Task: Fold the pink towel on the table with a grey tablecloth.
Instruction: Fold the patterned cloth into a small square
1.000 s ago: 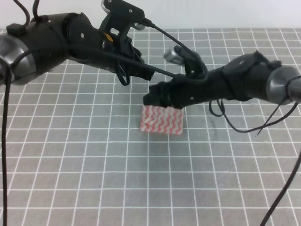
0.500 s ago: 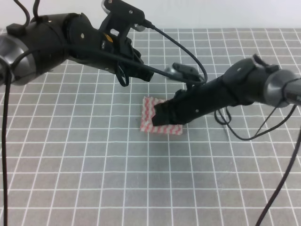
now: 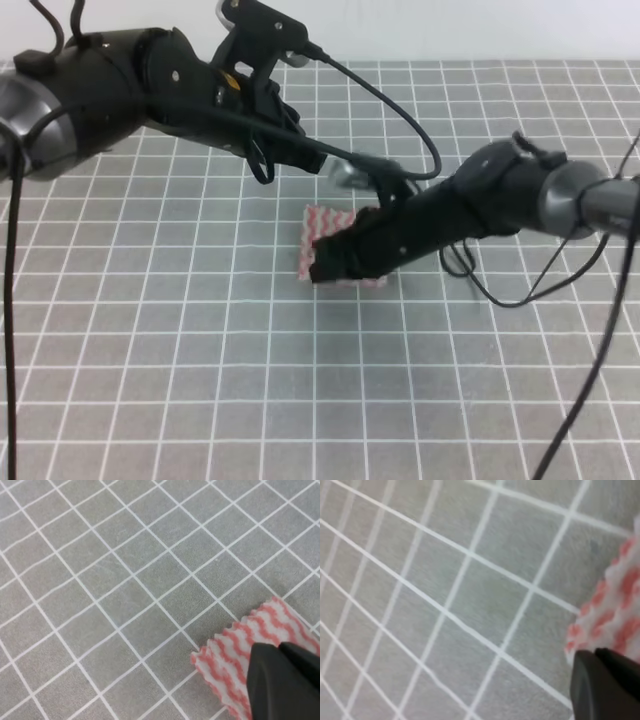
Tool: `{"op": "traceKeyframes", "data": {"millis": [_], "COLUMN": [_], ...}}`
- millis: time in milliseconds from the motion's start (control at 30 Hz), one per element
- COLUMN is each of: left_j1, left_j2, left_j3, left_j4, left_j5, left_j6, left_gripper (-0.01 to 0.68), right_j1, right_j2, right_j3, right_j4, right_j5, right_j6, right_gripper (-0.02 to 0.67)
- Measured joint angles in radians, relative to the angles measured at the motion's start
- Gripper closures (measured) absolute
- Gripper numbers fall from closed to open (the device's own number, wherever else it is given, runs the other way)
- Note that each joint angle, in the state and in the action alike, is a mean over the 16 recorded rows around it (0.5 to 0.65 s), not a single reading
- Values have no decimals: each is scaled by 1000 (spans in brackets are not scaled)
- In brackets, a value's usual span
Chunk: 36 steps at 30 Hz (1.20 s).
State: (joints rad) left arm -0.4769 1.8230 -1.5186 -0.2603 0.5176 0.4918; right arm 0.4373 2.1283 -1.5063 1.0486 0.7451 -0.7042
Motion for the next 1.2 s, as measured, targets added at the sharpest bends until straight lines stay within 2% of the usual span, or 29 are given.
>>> {"op": "traceKeyframes", "data": {"millis": [300,600,933,1200], "left_j1": [-1,-6,-22,-29], "left_j2": [6,57,173,258], "left_j3": [0,0,0,0], "left_j4": [-27,-166,-337,-371], "left_j5": [14,58,86,77], "left_j6": [7,91,244,296], "left_gripper": [673,673,673,673], "right_j1": [-59,-90,-90,-90], "right_j2": [-68,-27,-2,-16], "right_j3": [1,3,-22,-61], "right_j4": [-97,-198,-213,-229], "right_j5": [19,22,35,-1], "right_j6": [7,40,55,54], "right_gripper": [664,664,665,665]}}
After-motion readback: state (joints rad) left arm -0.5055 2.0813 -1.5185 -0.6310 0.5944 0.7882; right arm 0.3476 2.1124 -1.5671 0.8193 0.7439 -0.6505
